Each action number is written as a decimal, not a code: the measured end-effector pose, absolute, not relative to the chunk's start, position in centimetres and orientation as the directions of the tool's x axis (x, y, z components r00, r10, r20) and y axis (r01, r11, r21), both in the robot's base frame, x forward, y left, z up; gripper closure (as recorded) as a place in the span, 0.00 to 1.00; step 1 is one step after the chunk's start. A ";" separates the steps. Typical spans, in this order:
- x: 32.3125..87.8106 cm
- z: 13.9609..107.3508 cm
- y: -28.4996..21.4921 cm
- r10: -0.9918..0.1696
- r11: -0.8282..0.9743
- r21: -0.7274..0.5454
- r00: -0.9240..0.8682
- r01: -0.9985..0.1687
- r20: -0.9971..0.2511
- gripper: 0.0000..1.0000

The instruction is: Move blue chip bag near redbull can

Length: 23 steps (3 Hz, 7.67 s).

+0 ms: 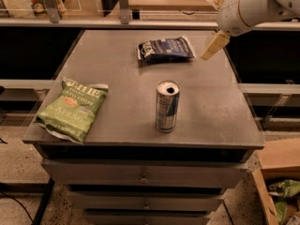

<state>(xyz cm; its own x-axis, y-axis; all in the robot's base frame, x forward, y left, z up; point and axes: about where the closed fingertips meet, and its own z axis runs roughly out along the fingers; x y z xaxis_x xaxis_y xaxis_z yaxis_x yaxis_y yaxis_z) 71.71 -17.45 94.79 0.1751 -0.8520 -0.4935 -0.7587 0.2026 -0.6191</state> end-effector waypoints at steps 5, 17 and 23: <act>78.4 90.0 -11.8 -0.777 0.235 -0.610 0.231 -0.757 -0.586 0.24; 67.3 87.3 -14.4 -0.769 0.135 -0.580 0.284 -0.803 -0.572 0.83; 74.1 88.2 -11.8 -0.742 0.249 -0.577 0.230 -0.778 -0.630 0.18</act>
Offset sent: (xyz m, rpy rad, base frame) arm 0.0553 0.0365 -0.0124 0.1004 -0.1112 0.0411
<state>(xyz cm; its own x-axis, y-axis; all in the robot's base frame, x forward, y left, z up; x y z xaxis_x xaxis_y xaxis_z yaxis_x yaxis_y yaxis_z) 74.11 -11.80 88.23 0.2299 -0.7419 -0.6299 -0.7778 0.2489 -0.5771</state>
